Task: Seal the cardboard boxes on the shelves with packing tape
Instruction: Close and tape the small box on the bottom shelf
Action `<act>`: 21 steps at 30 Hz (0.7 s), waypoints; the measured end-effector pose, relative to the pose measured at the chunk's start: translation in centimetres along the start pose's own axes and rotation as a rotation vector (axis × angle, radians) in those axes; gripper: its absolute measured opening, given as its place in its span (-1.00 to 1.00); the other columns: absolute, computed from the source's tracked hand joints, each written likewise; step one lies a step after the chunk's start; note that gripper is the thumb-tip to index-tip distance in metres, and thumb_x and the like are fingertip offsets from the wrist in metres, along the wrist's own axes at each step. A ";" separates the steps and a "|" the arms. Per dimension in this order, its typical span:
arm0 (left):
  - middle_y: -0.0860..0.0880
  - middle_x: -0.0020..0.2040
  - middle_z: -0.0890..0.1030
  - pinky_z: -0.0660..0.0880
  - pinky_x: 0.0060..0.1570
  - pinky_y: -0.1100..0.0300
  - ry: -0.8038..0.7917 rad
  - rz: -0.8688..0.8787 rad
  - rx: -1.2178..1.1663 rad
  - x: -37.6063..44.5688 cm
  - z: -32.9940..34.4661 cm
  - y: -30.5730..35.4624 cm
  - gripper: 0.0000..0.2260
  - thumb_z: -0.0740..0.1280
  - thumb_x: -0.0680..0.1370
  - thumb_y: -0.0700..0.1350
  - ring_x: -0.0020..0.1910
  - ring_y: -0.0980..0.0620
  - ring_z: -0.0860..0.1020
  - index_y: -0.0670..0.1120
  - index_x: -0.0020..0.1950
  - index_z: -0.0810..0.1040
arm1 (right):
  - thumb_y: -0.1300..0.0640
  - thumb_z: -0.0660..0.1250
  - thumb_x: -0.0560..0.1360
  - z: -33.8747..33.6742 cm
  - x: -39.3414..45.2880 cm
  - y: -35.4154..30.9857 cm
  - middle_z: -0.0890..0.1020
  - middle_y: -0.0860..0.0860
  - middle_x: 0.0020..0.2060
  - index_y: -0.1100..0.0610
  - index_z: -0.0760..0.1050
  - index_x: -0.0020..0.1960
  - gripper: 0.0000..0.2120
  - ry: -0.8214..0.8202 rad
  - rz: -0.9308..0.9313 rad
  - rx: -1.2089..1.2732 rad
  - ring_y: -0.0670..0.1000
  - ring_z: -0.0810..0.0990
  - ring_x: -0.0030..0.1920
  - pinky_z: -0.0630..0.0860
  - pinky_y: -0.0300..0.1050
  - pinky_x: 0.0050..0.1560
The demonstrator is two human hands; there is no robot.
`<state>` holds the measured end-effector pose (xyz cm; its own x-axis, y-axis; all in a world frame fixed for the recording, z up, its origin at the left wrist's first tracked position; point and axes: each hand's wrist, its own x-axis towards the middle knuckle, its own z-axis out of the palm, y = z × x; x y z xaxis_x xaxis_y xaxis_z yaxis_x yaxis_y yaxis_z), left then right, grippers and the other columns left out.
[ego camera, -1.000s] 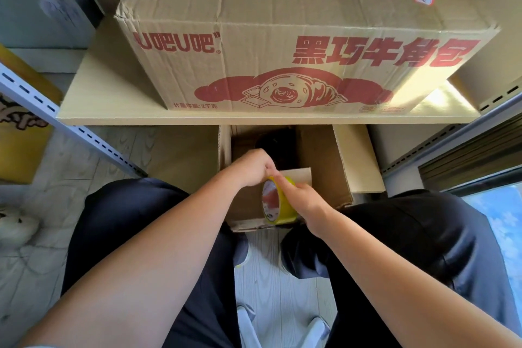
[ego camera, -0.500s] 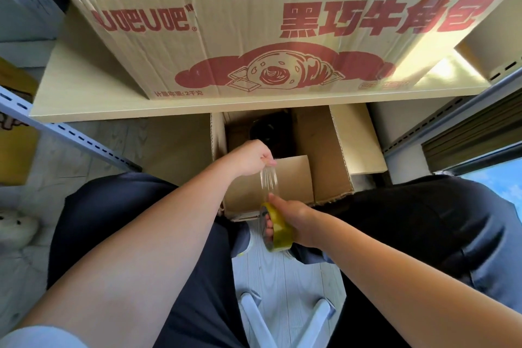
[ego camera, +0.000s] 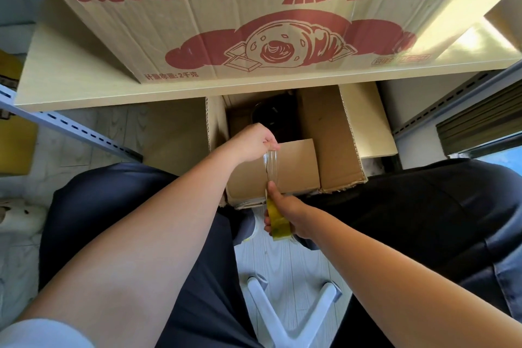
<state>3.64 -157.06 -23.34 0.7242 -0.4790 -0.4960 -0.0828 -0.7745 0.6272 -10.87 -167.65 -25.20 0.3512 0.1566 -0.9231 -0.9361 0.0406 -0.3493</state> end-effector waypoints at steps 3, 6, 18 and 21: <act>-0.04 0.13 0.67 0.48 0.08 0.17 -0.005 -0.005 -0.020 0.1 0.1 -0.1 -0.79 0.35 0.60 -0.01 0.08 0.08 0.59 -0.07 0.15 0.67 | -0.36 0.16 0.53 0.3 -0.1 0.4 0.58 0.13 -0.30 0.23 0.45 -0.05 -0.40 0.060 -0.053 0.002 0.06 0.61 -0.42 0.57 -0.13 -0.39; 0.00 -0.11 0.62 0.46 -0.12 0.16 -0.066 -0.023 0.081 0.0 0.8 0.3 -0.72 0.26 0.63 0.11 -0.08 0.04 0.60 -0.05 -0.01 0.64 | -0.33 0.25 0.50 0.7 0.1 1.1 0.61 0.16 -0.18 0.22 0.47 0.00 -0.43 0.177 -0.140 -0.004 0.13 0.66 -0.36 0.64 0.04 -0.27; -0.04 -0.37 0.59 0.21 -0.45 0.19 0.379 -0.014 0.828 0.5 4.4 1.6 -0.40 -0.08 0.69 0.21 -0.43 -0.04 0.54 -0.06 -0.24 0.60 | -0.48 0.00 0.48 1.5 1.5 0.4 0.68 0.15 -0.37 0.27 0.56 -0.11 -0.19 0.378 -0.187 0.051 0.20 0.70 -0.32 0.67 0.17 -0.13; -0.01 -0.44 0.45 0.14 -0.48 0.21 0.377 -0.041 0.796 1.0 4.5 1.5 -0.40 -0.09 0.69 0.20 -0.50 0.00 0.39 -0.04 -0.31 0.53 | -0.53 0.07 0.43 1.5 1.9 0.6 0.70 0.13 -0.35 0.25 0.58 -0.09 -0.18 0.345 -0.190 0.050 0.16 0.72 -0.26 0.64 0.16 -0.01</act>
<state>1.14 -160.52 -25.59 0.9031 -0.3853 -0.1894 -0.4025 -0.9133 -0.0615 -10.80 -165.88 -26.90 0.4954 -0.1985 -0.8457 -0.8507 0.0859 -0.5185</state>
